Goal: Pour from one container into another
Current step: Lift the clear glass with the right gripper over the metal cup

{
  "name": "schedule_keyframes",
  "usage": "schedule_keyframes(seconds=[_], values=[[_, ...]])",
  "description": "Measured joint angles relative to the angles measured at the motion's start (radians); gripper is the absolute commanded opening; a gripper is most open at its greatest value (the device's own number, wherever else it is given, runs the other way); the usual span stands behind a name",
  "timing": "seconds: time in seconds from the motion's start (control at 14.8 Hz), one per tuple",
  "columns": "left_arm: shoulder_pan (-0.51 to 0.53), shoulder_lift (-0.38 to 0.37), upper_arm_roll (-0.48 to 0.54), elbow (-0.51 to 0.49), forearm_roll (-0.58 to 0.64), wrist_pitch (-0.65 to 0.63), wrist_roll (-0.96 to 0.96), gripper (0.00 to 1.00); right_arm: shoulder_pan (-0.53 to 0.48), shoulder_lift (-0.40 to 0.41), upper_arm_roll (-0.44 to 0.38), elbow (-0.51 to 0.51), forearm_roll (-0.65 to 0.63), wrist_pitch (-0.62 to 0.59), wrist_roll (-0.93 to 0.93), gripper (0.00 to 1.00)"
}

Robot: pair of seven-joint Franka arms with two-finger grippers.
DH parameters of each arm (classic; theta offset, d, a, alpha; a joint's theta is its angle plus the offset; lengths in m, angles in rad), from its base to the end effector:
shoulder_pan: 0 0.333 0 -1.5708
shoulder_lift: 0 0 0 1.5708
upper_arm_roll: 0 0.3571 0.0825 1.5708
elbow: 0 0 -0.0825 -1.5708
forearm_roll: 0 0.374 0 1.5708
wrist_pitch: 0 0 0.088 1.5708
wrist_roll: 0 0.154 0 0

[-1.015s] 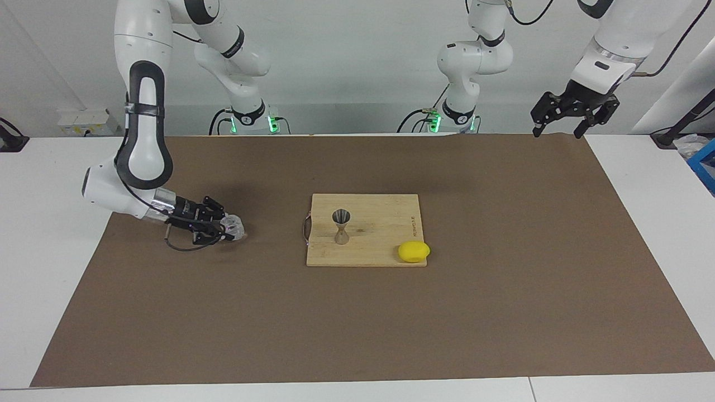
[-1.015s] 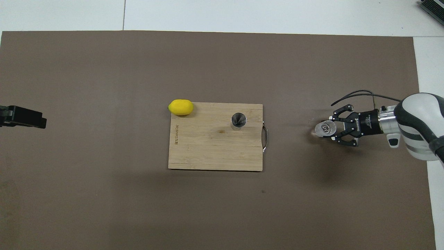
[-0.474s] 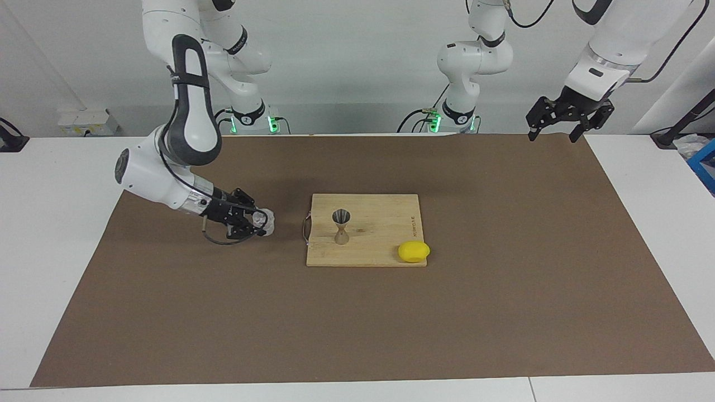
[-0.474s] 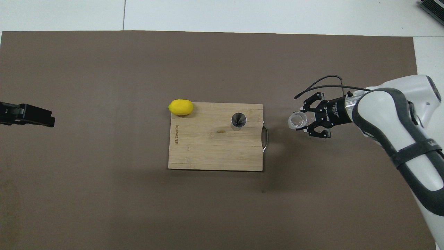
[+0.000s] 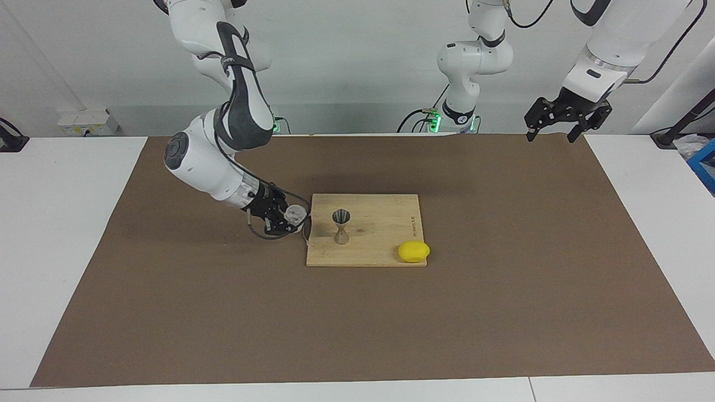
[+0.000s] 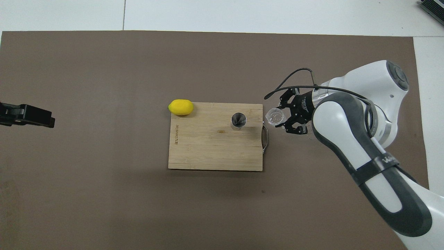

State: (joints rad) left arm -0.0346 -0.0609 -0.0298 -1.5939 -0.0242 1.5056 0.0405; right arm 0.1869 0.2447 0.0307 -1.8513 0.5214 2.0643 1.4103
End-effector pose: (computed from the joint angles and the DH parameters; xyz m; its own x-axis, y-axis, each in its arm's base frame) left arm 0.5136 -0.0375 0.6347 0.9940 -0.1061 -0.0265 -0.1055 -0.9941 0.0235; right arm 0.5964 0.1787 0.3978 0.1018 -0.8893 -0.4458 -0.9924 -0.1220 0.0168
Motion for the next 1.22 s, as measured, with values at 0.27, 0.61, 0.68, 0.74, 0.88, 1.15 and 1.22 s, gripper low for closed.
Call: schedule_keyframes(seconds=[0.27,0.61,0.68,0.74,0.88,1.15,1.22], values=[[0.000,0.000,0.000,0.000,0.000,-0.007,0.000,1.00,0.087,0.017,0.001,0.064,-0.112,-0.001,0.163,0.00],[0.000,0.000,0.000,0.000,0.000,-0.008,0.000,1.00,0.132,0.028,0.001,0.082,-0.275,-0.031,0.227,0.00],[0.000,0.000,0.000,0.000,0.000,-0.008,0.000,1.00,0.140,0.029,0.001,0.096,-0.297,-0.048,0.240,0.00],[0.000,0.000,0.000,0.000,0.000,-0.008,0.000,1.00,0.145,0.031,0.001,0.115,-0.310,-0.068,0.248,0.00],[0.000,0.000,0.000,0.000,0.000,-0.008,0.000,1.00,0.147,0.039,0.001,0.158,-0.327,-0.108,0.249,0.00],[0.000,0.000,0.000,0.000,0.000,-0.008,0.000,1.00,0.168,0.062,0.001,0.221,-0.393,-0.136,0.272,0.00],[0.000,0.000,0.000,0.000,0.000,-0.008,0.000,1.00,0.176,0.067,0.001,0.227,-0.405,-0.136,0.277,0.00]])
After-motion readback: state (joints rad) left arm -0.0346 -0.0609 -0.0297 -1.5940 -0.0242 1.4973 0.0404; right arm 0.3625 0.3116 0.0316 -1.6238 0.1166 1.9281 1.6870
